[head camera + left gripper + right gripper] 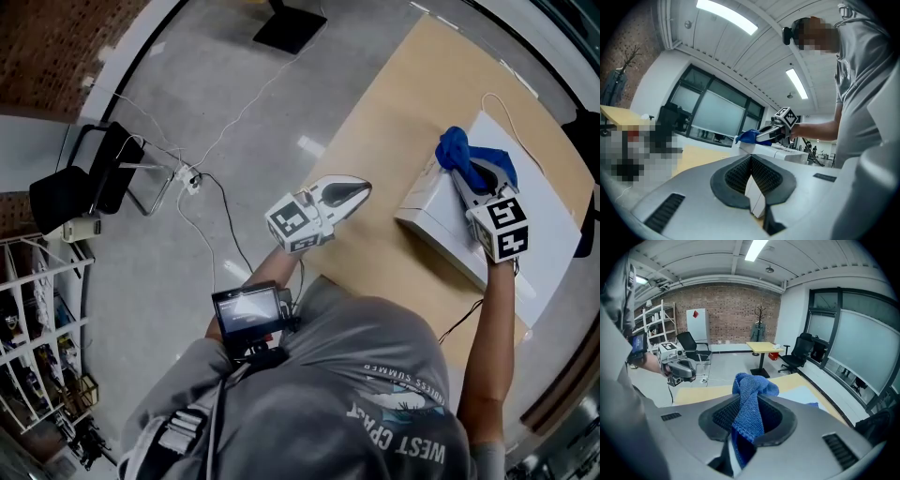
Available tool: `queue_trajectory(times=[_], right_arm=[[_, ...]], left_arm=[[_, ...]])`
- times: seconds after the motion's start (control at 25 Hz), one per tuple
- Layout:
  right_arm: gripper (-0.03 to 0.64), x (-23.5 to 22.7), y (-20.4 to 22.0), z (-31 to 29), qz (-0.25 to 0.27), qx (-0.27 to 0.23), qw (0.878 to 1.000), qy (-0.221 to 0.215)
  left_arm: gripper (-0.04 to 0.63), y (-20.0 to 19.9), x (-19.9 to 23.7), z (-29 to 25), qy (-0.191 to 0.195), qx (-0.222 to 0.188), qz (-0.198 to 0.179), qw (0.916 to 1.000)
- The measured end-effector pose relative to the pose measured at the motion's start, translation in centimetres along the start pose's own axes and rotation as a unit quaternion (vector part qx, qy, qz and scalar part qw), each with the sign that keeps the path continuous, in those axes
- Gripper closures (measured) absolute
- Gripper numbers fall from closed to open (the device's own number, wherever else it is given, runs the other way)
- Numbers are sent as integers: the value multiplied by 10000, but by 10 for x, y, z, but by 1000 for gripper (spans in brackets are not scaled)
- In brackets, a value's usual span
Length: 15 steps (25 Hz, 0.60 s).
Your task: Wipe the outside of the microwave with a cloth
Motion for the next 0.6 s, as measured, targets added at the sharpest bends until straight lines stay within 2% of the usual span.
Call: queue_trajectory(times=[0.24,0.4,0.48,0.6], right_arm=[[518,2,-6,-11,-187,-23,9997,-149],[518,3,-28,-4,-896,-658,9929,-430],[518,7,-45,4,-1413,-1132,9810,-695],[518,12,-69,18,-2288,-1917,9472,-1168]], left_arm=[[572,-8,7,-11,181,-31,-33,9998],[572,-26,10,-32,451,-178,-119,9988],[572,-40,10,-47,628,-263,-183,9975],[572,-61,4,-69,963,-443,-182,9942]])
Point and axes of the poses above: the fingertips, and each gripper's own axes: z backward along the fingers, x to its left, y out of its underside, the point moved 3 cm from there along z, backward along the fingers, and after that the axes turned 5 degrees about -x, right-handed, at the moved point
